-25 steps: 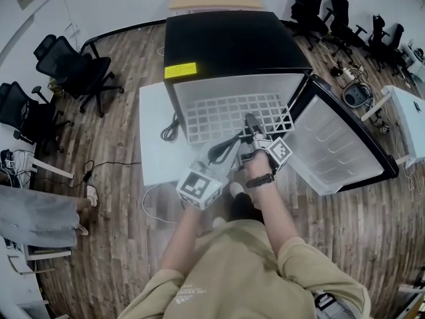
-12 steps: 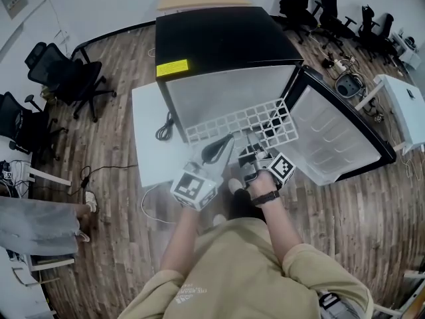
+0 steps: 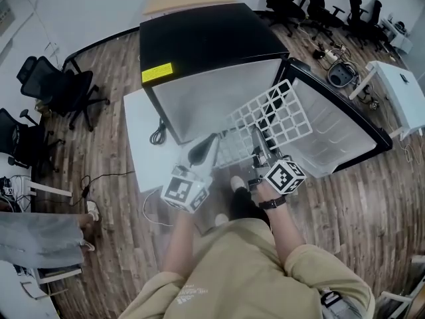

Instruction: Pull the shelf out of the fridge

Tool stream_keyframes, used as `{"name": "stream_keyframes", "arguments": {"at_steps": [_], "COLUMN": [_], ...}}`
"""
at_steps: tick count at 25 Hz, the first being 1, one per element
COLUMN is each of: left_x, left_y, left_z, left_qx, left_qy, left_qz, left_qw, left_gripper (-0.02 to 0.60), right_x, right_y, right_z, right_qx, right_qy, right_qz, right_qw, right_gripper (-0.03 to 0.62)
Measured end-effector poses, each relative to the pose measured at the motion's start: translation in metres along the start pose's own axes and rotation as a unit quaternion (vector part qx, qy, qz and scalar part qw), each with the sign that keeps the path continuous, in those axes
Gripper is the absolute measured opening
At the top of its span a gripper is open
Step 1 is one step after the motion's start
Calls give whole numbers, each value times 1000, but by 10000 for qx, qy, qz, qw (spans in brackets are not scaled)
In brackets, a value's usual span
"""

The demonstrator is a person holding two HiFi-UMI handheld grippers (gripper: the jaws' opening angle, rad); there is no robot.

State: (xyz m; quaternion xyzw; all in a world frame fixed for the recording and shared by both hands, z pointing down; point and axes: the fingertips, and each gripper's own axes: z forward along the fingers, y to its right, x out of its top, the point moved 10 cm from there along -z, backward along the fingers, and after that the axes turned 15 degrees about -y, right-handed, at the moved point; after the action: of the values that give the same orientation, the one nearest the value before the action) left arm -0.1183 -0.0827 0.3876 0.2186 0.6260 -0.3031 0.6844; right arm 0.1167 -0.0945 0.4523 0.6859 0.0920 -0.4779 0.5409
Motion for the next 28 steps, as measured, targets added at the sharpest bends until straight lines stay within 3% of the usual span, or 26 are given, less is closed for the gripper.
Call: {"name": "stream_keyframes", "arguments": {"at_steps": [5, 14, 18, 23, 25, 28], "left_x": [0, -11, -18, -18, -17, -18], "left_y": [-1, -13, -16, -13, -12, -12], "left_z": [1, -6, -6, -6, -4, -1], "left_qx": [380, 1664, 2026, 2129, 2156, 2174], "left_qy": [20, -216, -322, -313, -318, -367], "left_qz": [272, 226, 86, -27, -5, 36], "left_qw": [9989, 9856, 9787, 9766, 9760, 9754], "left_gripper": [-3, -3, -3, -3, -3, -3], "right_x": [19, 23, 22, 21, 21, 22], "right_y": [-20, -59, -70, -76, -76, -75], "right_z": [-9, -5, -5, -6, -5, -4], "right_qx": [-727, -1197, -1309, -1531, -1574, -1553], "right_qy": [49, -2, -10, -63, -111, -129], "right_qz": [-1377, -2908, -3402, -3913, -3970, -3862], "right_qw": [9878, 9492, 9312, 9074, 9042, 9091], "right_gripper": [29, 29, 29, 29, 29, 29]}}
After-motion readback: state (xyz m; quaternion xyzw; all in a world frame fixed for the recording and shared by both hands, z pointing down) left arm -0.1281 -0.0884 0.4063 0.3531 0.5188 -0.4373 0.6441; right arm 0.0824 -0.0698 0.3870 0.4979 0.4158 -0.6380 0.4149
